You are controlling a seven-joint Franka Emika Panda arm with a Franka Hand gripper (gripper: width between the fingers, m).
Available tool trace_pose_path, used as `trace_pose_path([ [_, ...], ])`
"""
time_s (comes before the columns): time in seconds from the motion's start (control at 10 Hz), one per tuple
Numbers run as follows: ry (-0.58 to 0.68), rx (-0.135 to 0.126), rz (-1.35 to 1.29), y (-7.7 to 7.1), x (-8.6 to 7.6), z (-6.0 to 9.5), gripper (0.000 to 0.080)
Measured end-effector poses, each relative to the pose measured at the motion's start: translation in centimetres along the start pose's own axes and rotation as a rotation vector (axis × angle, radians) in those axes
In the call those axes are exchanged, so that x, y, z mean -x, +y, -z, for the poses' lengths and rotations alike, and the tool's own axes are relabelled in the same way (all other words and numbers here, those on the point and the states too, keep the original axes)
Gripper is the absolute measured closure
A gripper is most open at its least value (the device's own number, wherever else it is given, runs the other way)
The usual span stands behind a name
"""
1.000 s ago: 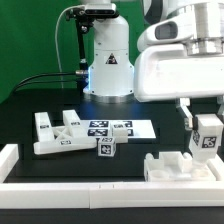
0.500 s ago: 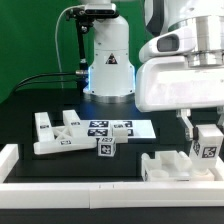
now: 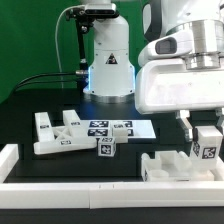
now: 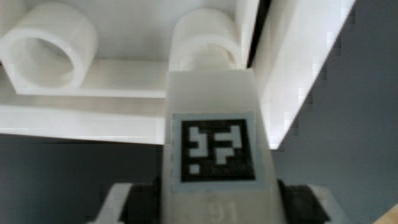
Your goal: Assemble chair
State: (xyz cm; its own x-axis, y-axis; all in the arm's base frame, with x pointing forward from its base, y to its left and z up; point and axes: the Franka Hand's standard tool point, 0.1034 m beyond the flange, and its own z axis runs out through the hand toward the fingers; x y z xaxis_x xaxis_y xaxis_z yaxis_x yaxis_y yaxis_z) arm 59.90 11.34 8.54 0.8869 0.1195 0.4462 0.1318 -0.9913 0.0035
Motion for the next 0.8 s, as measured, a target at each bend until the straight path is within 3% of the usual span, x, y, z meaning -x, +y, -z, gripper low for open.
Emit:
trace_pose_path([
  [0.2, 0.033, 0.007, 0.013, 0.46, 0.94, 0.15, 0.0514],
  [0.5, 0.033, 0.008, 0.015, 0.53, 0.93, 0.15, 0.0514],
  [0.6, 0.033, 0.008, 0.015, 0.54, 0.93, 0.15, 0.0429],
  [0.7, 0.033, 0.008, 0.015, 0.54, 0.94, 0.15, 0.0291],
  [0.8, 0.029, 0.008, 0.015, 0.53, 0.99, 0.13, 0.0291],
])
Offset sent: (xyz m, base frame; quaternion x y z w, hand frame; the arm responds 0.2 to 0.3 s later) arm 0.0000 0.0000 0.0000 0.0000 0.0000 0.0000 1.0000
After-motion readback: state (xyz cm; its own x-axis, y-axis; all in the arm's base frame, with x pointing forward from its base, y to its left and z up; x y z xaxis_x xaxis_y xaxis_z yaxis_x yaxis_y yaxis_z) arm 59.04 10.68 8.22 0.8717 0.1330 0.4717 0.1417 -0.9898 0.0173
